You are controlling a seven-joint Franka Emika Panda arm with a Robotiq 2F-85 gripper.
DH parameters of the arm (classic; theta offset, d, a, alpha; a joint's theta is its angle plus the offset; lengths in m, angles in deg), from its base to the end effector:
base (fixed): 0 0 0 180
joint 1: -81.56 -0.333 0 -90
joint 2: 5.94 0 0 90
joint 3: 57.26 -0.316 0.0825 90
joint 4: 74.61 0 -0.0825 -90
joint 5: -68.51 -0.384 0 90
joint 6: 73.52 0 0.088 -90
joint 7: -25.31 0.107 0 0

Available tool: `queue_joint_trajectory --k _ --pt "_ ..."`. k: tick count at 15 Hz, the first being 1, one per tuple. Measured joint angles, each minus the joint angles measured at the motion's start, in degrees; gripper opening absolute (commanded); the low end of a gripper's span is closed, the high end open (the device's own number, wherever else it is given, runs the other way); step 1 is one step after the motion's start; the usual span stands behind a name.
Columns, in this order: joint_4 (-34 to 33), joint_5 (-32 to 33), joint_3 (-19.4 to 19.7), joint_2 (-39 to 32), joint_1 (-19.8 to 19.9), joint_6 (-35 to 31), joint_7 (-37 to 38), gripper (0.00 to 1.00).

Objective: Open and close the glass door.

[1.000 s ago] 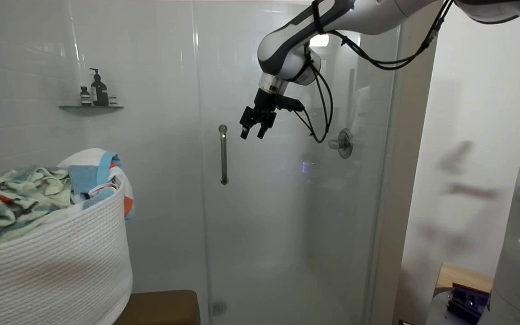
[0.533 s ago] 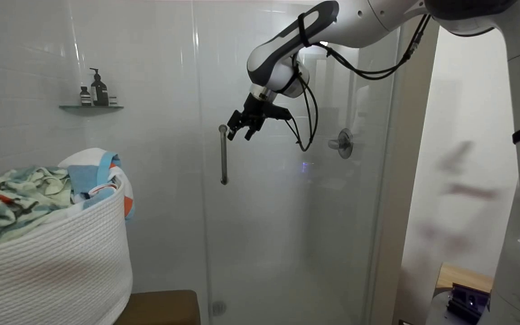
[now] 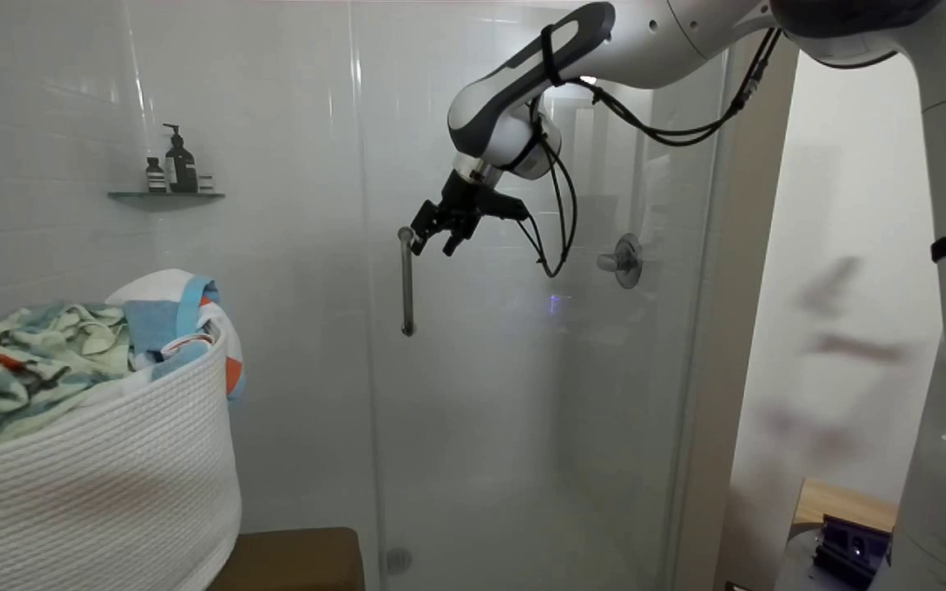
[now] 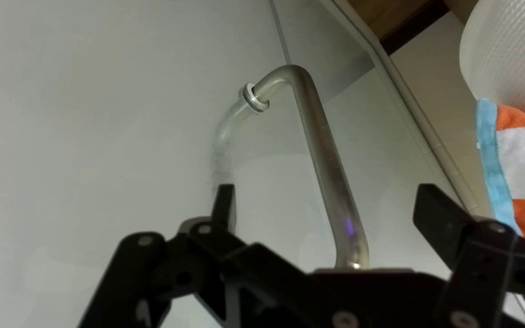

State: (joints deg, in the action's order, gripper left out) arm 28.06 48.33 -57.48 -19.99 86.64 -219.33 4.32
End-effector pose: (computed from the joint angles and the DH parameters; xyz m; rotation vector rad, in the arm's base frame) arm 0.6626 -0.0609 0.4691 -2.8817 -0.0574 -0.8122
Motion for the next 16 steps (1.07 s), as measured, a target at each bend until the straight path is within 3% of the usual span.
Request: queue_joint_trajectory --k 4,8,12,16 --pt "3.4 -10.7 -4.0 -0.3 1.8 -5.0 -5.7 1.0" --pt "6.5 -21.3 -7.1 -1.9 2.8 -14.6 -14.9 1.0" --pt "5.6 -33.2 -12.1 -4.8 5.0 -21.1 -27.8 1.0" --pt "1.6 -43.0 -17.4 -8.4 8.5 -21.3 -41.3 1.0"
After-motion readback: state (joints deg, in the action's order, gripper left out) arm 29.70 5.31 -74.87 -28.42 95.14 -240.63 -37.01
